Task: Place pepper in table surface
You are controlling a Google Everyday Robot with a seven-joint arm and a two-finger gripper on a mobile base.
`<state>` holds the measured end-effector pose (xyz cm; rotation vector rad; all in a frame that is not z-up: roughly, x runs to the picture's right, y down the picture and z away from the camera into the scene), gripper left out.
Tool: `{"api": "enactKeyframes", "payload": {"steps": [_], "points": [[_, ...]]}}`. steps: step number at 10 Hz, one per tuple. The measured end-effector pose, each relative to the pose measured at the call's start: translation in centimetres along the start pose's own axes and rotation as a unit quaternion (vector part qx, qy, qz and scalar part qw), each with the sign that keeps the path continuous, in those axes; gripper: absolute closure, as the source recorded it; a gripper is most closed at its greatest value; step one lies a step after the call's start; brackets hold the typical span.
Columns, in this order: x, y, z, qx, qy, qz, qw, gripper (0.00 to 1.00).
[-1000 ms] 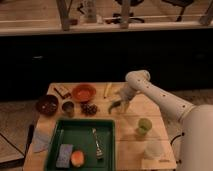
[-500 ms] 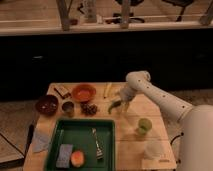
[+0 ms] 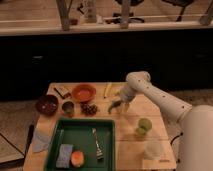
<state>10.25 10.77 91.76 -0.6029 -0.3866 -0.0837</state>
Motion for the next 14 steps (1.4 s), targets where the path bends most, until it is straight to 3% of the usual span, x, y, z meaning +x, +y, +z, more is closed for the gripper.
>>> {"api": "enactKeyframes", "payload": {"steps": [12, 14], "points": [[0.24, 0.61, 0.59, -0.012, -0.013, 0.011, 0.9998, 0.2], [0.29, 0.68, 0.62, -0.013, -0.015, 0.013, 0.9997, 0.24]]}}
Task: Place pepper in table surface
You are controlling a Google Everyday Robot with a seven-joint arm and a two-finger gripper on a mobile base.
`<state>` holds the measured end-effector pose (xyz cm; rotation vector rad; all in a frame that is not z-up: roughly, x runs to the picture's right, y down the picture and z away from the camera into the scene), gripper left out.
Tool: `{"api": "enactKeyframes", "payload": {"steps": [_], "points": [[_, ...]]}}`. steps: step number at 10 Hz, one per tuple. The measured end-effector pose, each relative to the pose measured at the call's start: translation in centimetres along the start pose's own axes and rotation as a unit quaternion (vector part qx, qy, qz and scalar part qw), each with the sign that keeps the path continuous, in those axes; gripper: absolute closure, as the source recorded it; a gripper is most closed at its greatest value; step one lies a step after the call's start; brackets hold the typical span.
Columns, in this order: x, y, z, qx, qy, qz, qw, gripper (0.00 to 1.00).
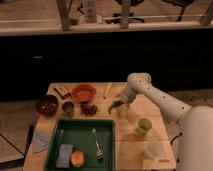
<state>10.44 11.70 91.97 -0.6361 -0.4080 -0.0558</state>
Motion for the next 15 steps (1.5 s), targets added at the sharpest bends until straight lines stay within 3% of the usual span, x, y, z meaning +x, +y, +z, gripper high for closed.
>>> {"api": "enactKeyframes", "payload": {"steps": [2, 5, 8, 9, 12, 15], "points": [[0.1, 0.2, 0.1, -0.003, -0.002, 0.002, 1.0, 0.21], [0.1, 0.3, 0.1, -0.004, -0.004, 0.004, 1.0, 0.38], [0.2, 0.5, 0.1, -0.007, -0.005, 0.006, 1.0, 0.32], [0.3, 0.6, 0.0, -0.007, -0.005, 0.006, 0.9999, 0.36], [0.1, 0.6, -1.2, -0.006, -0.005, 0.006, 0.9999, 0.64], [0.4, 0.8, -0.3, -0.006, -0.008, 0.008, 0.9999, 0.93]]}}
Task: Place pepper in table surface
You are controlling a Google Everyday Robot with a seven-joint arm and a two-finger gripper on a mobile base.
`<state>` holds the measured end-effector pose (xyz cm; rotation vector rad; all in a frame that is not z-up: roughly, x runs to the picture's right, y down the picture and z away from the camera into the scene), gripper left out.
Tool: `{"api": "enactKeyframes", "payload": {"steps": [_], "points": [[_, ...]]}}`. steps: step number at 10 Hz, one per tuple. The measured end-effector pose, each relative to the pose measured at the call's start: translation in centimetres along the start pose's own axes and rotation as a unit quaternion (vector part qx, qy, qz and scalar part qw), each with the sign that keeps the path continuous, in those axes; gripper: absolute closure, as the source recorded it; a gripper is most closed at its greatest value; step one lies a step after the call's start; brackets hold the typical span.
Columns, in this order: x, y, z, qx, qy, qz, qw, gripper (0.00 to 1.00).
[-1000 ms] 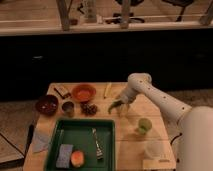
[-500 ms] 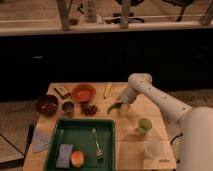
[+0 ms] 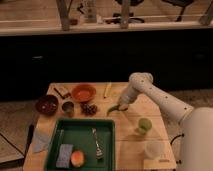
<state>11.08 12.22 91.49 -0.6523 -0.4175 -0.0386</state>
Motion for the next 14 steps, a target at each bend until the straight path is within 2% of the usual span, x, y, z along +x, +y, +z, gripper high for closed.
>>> {"api": "enactKeyframes", "payload": {"steps": [6, 7, 9, 10, 12, 14], "points": [[0.0, 0.1, -0.3, -0.002, 0.003, -0.003, 1.0, 0.95], [0.1, 0.2, -1.1, -0.002, 0.004, -0.003, 1.0, 0.95], [-0.9, -0.3, -4.1, 0.005, 0.0, -0.005, 1.0, 0.95], [-1.1, -0.3, -5.0, 0.005, 0.001, -0.006, 1.0, 0.92], [-0.9, -0.1, -5.3, 0.004, 0.004, -0.006, 1.0, 0.88], [-0.6, -0.1, -4.8, 0.003, 0.005, -0.009, 0.9999, 0.95]]}}
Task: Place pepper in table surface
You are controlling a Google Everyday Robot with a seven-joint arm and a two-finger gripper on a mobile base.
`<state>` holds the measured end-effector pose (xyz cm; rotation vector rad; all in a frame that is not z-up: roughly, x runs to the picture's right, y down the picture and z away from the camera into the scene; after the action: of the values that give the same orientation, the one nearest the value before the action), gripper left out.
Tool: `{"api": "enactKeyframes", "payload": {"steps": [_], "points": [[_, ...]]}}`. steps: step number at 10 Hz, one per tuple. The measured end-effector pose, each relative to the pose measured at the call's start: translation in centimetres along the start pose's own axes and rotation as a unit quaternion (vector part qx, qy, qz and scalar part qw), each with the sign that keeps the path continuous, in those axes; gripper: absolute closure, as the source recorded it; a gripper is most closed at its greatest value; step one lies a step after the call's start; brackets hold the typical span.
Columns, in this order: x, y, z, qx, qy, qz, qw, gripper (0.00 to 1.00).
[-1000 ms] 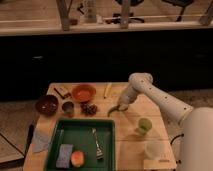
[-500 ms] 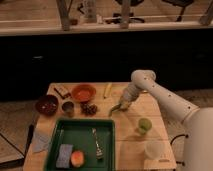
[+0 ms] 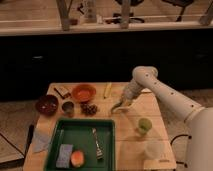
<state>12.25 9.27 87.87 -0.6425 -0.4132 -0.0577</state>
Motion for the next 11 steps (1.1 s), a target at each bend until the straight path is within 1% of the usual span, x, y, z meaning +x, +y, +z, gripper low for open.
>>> {"api": "enactKeyframes", "payload": {"steps": [1, 2, 4, 6, 8, 9, 10, 11], "points": [[-0.1, 0.0, -0.1, 0.0, 0.001, -0.003, 1.0, 0.98], [-0.3, 0.0, -1.2, 0.0, 0.004, -0.007, 1.0, 0.98], [-0.5, 0.1, -2.4, -0.003, 0.006, -0.012, 0.9999, 0.98], [-0.4, 0.5, -2.4, -0.007, 0.009, -0.019, 0.9997, 0.98], [-0.4, 0.7, -3.1, -0.008, 0.011, -0.026, 0.9996, 0.98], [-0.5, 1.1, -3.7, -0.014, 0.014, -0.03, 0.9994, 0.98], [-0.6, 1.2, -3.9, -0.016, 0.015, -0.033, 0.9992, 0.98], [-0.8, 1.5, -4.0, -0.022, 0.017, -0.04, 0.9988, 0.98]]}}
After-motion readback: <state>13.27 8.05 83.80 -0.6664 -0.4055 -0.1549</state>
